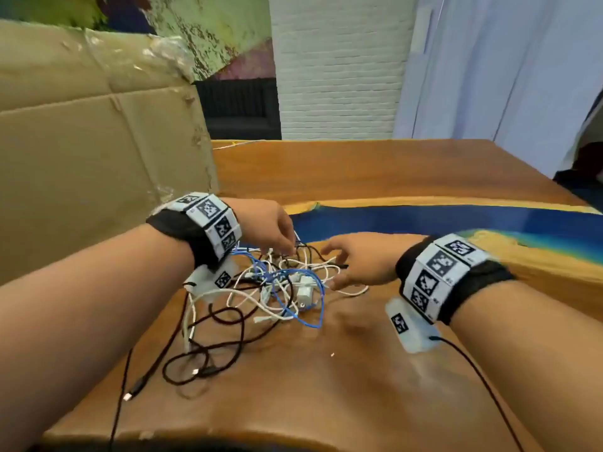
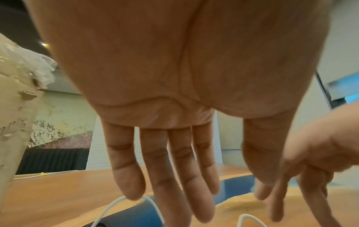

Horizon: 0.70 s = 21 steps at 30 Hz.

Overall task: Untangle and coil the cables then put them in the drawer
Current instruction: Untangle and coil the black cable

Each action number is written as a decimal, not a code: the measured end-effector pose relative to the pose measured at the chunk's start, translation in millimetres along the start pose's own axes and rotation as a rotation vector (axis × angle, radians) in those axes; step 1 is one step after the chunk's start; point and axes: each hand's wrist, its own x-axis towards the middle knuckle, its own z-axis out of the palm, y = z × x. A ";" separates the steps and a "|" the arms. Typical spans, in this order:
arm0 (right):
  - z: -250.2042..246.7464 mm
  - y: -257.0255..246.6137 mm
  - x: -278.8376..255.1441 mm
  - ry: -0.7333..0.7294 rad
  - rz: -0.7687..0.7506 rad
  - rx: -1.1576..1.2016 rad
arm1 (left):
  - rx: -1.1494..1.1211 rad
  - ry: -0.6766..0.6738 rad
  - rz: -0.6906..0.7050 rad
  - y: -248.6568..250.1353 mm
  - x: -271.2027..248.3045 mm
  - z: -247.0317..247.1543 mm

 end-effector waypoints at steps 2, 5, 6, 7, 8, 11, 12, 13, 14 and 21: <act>17.1 -15.6 -0.2 0.002 -0.004 0.013 | 0.077 0.005 0.023 -7.7 -17.3 8.5; 49.2 -39.8 -7.1 -0.045 0.040 0.025 | 0.167 -0.068 0.011 -11.9 -45.8 33.5; 55.5 -47.8 -12.3 -0.052 0.067 -0.010 | 0.201 -0.071 -0.003 -12.3 -54.8 41.5; 62.2 -53.3 -15.3 -0.046 0.079 -0.052 | 0.233 -0.068 -0.012 -13.0 -63.5 50.3; 67.6 -59.9 -20.2 -0.042 0.097 -0.083 | 0.274 -0.068 -0.023 -12.9 -72.8 59.7; 76.9 -65.9 -29.5 0.020 0.194 -0.098 | 0.348 0.094 -0.002 -19.6 -90.7 79.9; 76.8 -65.5 -34.9 0.047 0.219 -0.107 | 0.322 0.153 -0.006 -22.6 -95.6 80.8; 75.9 -62.4 -39.2 0.079 0.252 -0.118 | 0.283 0.216 -0.019 -27.5 -100.0 78.5; 73.8 -58.9 -45.0 0.114 0.291 -0.124 | 0.236 0.273 -0.040 -33.0 -104.6 74.7; 71.1 -20.2 -96.2 0.349 0.476 0.184 | -0.418 0.682 -0.146 -44.8 -132.1 30.3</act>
